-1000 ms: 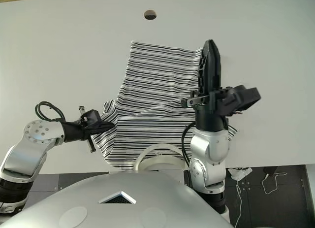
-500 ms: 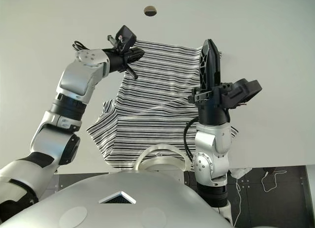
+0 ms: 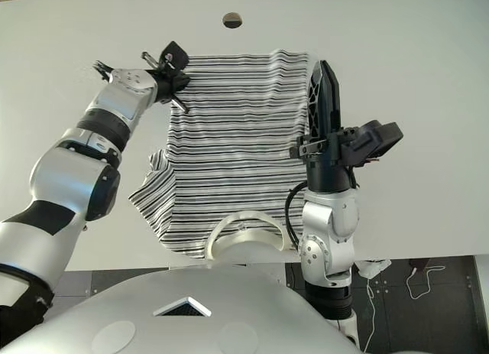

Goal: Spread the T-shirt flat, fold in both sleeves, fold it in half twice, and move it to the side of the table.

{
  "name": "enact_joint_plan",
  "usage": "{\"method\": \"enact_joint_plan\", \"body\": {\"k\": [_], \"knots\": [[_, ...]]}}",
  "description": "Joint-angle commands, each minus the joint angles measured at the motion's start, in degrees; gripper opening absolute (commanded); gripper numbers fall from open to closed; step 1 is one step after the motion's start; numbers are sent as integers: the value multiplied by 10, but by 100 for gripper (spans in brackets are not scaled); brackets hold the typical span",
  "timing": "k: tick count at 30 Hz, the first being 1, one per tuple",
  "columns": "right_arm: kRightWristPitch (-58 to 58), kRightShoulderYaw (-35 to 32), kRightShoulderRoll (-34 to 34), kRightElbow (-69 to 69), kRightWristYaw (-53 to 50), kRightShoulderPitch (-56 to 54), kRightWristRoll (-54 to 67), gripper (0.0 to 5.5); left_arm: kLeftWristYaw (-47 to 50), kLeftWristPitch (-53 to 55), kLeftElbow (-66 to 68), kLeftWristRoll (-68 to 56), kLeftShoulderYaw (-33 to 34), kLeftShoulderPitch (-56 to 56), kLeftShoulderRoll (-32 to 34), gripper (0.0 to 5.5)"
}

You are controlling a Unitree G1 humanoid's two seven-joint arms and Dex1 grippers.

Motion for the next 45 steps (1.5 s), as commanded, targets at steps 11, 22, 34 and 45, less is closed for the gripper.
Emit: {"method": "enact_joint_plan", "body": {"k": [11,22,34,45], "knots": [[8,10,5,-14,2,12,-21,10,-132,38,-494,-160,118,239,81,28],[-6,17,12,-30,-22,56,-71,10,-368,433,-949,-402,341,744,411,202],[-11,10,16,-14,-38,49,-107,10,-325,502,-873,-390,250,748,415,215],[-7,7,11,-5,-45,40,-137,10,-290,490,-859,-394,201,726,368,215]]}}
